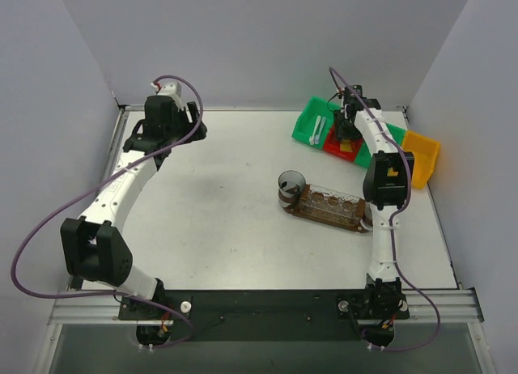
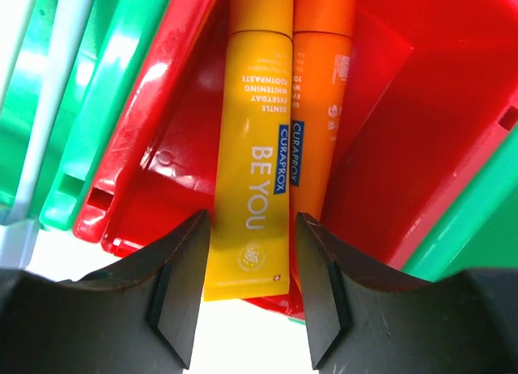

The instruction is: Prepare toiletry sets of a toothbrush and toothpaste on the tray

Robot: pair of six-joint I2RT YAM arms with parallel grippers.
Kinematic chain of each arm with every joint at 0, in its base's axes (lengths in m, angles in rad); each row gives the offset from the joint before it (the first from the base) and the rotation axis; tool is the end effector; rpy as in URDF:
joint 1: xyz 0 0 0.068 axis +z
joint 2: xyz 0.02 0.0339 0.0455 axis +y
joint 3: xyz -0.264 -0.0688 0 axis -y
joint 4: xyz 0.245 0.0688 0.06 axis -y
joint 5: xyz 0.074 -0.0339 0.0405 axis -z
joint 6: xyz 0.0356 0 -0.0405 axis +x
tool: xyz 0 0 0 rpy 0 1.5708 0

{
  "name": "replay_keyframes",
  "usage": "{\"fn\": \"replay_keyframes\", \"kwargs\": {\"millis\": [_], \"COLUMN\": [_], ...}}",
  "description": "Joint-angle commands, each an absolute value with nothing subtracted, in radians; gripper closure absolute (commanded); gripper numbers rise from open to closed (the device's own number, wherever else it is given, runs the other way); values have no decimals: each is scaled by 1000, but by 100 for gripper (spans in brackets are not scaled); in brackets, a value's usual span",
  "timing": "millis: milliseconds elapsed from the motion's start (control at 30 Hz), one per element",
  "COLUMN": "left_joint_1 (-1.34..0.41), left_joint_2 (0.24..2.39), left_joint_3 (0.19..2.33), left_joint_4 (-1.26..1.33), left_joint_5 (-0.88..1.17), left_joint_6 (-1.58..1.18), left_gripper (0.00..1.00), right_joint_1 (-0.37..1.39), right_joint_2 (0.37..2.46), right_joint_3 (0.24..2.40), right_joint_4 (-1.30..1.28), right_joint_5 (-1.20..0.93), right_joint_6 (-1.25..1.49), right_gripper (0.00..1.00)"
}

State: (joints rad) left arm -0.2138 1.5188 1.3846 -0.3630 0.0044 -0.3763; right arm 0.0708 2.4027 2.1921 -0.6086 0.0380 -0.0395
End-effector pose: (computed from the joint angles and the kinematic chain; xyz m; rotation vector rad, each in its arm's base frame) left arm 0.3454 -0.0751 0.3515 -0.1668 2.0818 -0.3658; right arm 0.5408 0.0370 0.2187 -0.1138 2.3867 -0.0306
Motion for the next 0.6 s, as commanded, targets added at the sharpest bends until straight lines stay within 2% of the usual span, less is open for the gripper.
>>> {"fn": "replay_keyframes", "kwargs": {"millis": [0, 333, 567], "left_joint_1": [-209, -201, -199], "left_joint_2": [1529, 1571, 1589], "left_joint_3": [1440, 1470, 1482], "left_joint_4": [-345, -357, -361], "left_joint_5": [28, 49, 58], "left_joint_6": [-365, -367, -359], "left_gripper": [23, 23, 23], "right_joint_1": [78, 86, 92], "right_joint_2": [2430, 2456, 2461], "right_joint_3": [2238, 2217, 2209], "right_joint_4": [-614, -617, -623], "right_joint_5": [20, 28, 92], "right_joint_6": [-49, -38, -26], "right_gripper": [57, 55, 57]}}
